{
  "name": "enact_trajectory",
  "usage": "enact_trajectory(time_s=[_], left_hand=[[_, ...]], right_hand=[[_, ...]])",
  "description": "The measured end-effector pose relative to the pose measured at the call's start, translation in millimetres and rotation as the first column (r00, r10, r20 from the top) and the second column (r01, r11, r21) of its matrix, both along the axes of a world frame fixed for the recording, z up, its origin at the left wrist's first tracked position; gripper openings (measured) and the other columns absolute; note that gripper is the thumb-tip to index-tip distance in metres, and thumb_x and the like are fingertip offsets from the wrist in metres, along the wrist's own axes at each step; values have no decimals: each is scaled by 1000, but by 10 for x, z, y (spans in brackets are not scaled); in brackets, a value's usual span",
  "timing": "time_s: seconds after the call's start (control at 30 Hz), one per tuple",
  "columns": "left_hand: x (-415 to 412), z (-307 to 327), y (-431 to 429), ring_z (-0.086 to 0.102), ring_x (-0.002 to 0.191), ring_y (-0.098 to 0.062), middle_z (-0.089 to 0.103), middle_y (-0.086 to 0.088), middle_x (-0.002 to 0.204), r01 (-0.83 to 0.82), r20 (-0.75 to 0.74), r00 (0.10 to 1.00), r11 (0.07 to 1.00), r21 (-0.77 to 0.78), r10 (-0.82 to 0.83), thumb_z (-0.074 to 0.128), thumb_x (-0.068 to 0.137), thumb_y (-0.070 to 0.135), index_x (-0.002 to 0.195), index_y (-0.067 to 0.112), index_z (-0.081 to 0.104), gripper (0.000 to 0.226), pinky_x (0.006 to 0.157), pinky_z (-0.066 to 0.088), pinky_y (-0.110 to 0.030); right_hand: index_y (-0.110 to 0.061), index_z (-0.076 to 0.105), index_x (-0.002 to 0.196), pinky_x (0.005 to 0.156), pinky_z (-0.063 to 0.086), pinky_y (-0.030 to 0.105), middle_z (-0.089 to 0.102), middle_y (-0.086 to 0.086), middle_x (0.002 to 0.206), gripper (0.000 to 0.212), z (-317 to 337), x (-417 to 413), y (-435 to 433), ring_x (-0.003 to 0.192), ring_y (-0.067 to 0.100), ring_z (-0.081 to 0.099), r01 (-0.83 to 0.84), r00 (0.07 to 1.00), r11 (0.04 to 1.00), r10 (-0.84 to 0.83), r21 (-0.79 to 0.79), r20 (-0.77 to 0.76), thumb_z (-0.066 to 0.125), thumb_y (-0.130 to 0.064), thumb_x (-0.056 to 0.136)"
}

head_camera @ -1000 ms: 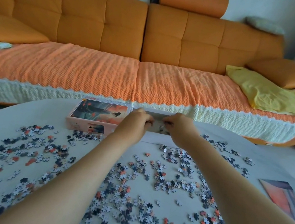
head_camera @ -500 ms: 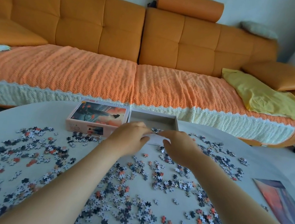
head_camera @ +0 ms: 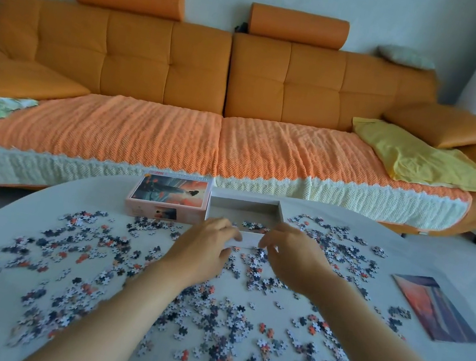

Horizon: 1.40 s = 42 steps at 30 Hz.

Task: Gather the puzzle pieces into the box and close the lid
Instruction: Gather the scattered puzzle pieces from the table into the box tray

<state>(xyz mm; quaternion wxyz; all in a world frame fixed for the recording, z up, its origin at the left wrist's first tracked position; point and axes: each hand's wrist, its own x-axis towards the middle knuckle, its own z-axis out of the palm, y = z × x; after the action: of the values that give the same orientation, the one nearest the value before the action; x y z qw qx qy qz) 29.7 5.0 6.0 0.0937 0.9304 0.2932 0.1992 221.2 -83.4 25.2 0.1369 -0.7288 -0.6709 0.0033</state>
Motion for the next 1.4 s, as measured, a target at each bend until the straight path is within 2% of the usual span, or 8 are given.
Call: enact_trajectory(time_s=[0.07, 0.2, 0.43, 0.67, 0.8, 0.97, 1.13, 1.4], left_hand=[[-21, -44, -105, 47, 122, -11, 49, 11, 133, 14, -67, 998, 996, -84, -19, 54, 96, 28, 133, 27, 52, 37, 94, 41, -27], [-29, -211, -188, 21, 142, -19, 26, 4, 155, -40, -363, 931, 987, -155, -20, 50, 96, 43, 153, 25, 22, 66, 116, 26, -41], [27, -145, -120, 35, 134, -13, 45, 7, 137, -28, -212, 976, 953, -302, -39, 63, 93, 29, 140, 25, 48, 50, 112, 32, -35], [52, -145, -125, 26, 132, -18, 35, 3, 138, -144, -392, 919, 966, -215, 50, 56, 89, 52, 152, 34, 24, 72, 105, 38, -40], [136, -173, -150, 37, 122, -17, 42, 2, 121, -126, -284, 958, 947, -295, 39, 58, 95, 32, 143, 25, 45, 50, 103, 37, -36], [215, -144, -145, 54, 102, -25, 50, -3, 106, -124, -216, 974, 954, -274, 65, 63, 91, 18, 118, 18, 68, 27, 81, 41, -31], [195, -128, -71, 61, 99, -20, 65, -1, 108, -160, -135, 984, 924, -347, 120, 69, 86, 13, 103, 21, 74, 20, 77, 38, -23], [244, 110, 134, 61, 88, -12, 67, 6, 93, -120, 69, 982, 871, -477, 174, 71, 87, 12, 98, 18, 71, 13, 77, 42, -24]], right_hand=[[-34, 66, 112, 82, 55, 37, 60, -7, 121, 27, -43, -75, -68, 97, 15, 62, -25, 999, 997, 23, -76, -33, 47, -22, 95], [-28, 46, 139, 105, 41, 44, 38, -4, 148, 44, -221, -169, -128, 130, 21, 40, -77, 992, 962, 100, -262, 75, 49, -30, 95], [-28, 50, 136, 100, 43, 32, 49, -2, 135, 50, -172, -99, -84, 118, 18, 50, -92, 979, 972, 49, -218, -196, 64, -20, 89], [-20, 34, 146, 110, 32, 56, 25, 12, 149, 94, -177, -17, -120, 141, 37, 16, 126, 992, 872, -107, -473, 67, 61, -73, 72], [-25, 48, 139, 108, 38, 48, 35, 10, 135, 69, -192, -128, -60, 130, 31, 32, 60, 985, 898, -124, -437, -119, 66, -57, 80], [-17, 70, 107, 75, 44, 27, 58, 6, 107, 25, -154, -267, 25, 91, 21, 54, 45, 983, 949, -98, -311, -157, 68, -30, 85], [-17, 73, 106, 70, 45, 22, 69, 0, 102, 28, -111, -282, 87, 88, 17, 62, 75, 953, 957, -152, -281, -263, 77, -24, 78], [-21, 73, 93, 47, 50, 17, 69, -3, 77, 10, 132, -73, 263, 57, 11, 68, 118, 872, 969, -206, -218, -443, 75, -24, 83]])
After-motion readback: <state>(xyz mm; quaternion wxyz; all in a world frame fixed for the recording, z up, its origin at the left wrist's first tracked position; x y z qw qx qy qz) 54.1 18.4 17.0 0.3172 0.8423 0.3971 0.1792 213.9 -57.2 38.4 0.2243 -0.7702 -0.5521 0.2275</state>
